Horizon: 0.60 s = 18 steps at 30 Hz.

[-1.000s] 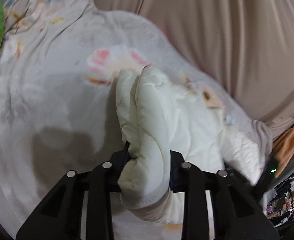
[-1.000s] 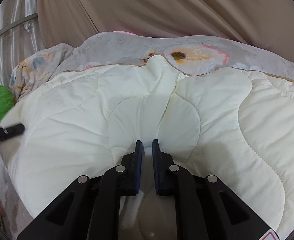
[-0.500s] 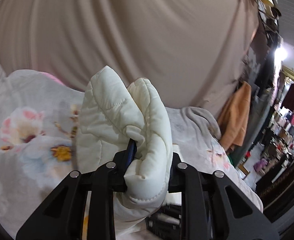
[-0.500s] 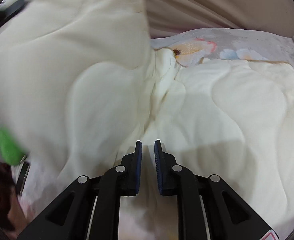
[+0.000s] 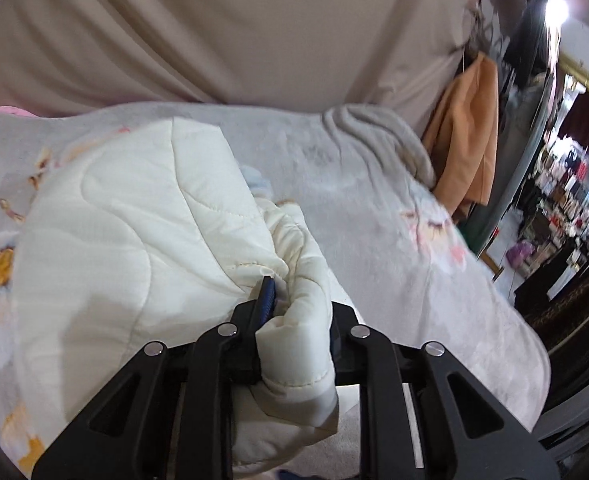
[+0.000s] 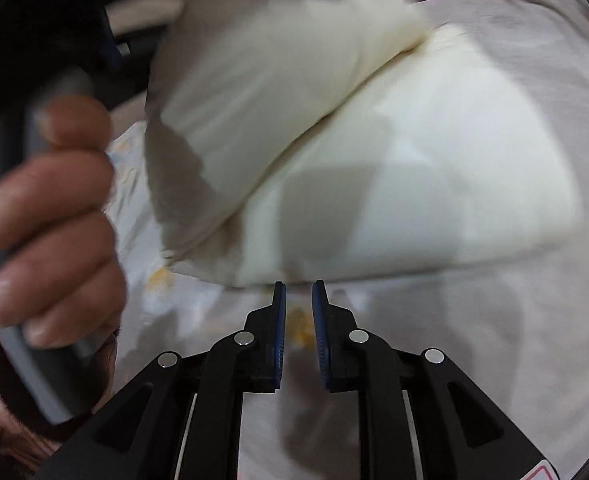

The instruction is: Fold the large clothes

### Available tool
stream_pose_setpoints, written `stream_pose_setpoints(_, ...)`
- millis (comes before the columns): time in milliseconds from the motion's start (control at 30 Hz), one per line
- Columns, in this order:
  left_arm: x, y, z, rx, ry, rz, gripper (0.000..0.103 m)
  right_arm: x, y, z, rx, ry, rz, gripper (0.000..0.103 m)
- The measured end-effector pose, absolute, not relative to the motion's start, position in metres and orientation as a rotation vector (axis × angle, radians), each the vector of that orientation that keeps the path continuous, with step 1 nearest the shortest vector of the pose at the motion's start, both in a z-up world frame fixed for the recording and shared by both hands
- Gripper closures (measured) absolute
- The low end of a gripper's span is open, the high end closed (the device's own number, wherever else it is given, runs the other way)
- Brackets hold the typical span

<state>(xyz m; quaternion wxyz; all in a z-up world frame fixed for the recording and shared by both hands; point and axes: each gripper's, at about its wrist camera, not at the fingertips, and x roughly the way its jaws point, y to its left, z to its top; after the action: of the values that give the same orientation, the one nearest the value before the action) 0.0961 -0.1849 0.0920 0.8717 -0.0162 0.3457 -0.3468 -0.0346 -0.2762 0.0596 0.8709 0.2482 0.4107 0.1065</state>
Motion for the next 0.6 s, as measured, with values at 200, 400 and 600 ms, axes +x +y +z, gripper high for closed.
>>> stream_pose_setpoints(200, 0.092, -0.219, 0.049, 0.076, 0.771, -0.702, 0.083, -0.074, -0.330, 0.061, 0.634, 0.802, 0.096, 0.085)
stream_pose_setpoints(400, 0.068, -0.188, 0.081, 0.000, 0.728, -0.790, 0.063, -0.089, -0.353, 0.100, 0.649, 0.680, 0.063, 0.055)
stream_pose_setpoints(600, 0.017, -0.103, 0.127, -0.100, 0.614, -0.822, 0.028, -0.077, -0.361, 0.142, 0.684, 0.575, 0.154, 0.023)
